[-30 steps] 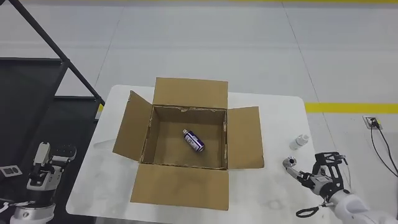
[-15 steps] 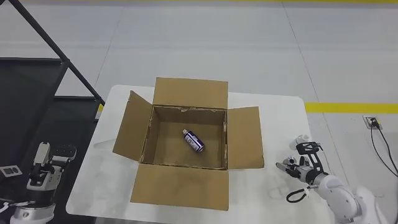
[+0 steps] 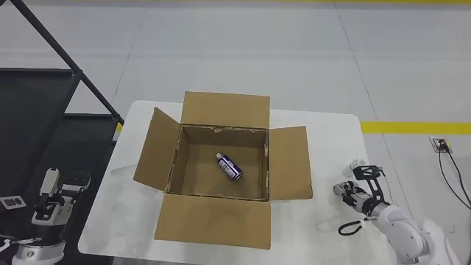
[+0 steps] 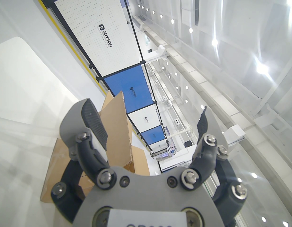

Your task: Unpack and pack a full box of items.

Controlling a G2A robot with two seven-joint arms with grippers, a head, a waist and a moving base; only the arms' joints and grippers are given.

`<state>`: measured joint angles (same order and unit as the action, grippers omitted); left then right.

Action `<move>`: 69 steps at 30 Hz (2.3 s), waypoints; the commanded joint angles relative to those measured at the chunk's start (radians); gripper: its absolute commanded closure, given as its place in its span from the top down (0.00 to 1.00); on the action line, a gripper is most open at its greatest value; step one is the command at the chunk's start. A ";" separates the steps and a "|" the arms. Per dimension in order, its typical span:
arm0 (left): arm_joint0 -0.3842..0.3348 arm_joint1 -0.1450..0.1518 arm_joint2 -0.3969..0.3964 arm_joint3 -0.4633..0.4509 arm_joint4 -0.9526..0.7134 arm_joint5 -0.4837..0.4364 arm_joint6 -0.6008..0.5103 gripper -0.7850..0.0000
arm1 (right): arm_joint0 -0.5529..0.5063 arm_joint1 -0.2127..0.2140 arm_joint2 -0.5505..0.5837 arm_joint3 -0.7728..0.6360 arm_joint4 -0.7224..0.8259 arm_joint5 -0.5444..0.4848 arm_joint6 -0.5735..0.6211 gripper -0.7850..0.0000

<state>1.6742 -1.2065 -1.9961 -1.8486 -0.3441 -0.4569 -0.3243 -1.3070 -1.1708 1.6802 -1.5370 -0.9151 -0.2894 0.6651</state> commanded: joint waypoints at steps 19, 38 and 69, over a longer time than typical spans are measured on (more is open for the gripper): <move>0.000 0.000 0.000 0.000 0.000 0.000 0.000 1.00 | 0.245 -0.031 -0.466 -0.526 -0.201 0.175 0.256 0.00; 0.000 0.000 0.000 0.000 0.000 0.000 0.000 1.00 | 0.920 -0.349 -1.172 0.510 0.134 0.179 0.104 0.00; 0.000 0.000 0.000 0.000 0.000 0.000 0.000 1.00 | 0.959 -0.529 -1.224 0.845 0.079 0.146 -0.167 0.87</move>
<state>1.6742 -1.2065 -1.9961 -1.8486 -0.3441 -0.4569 -0.3243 -0.3388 -1.7087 0.4482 -0.6623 -0.8211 -0.1566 0.5039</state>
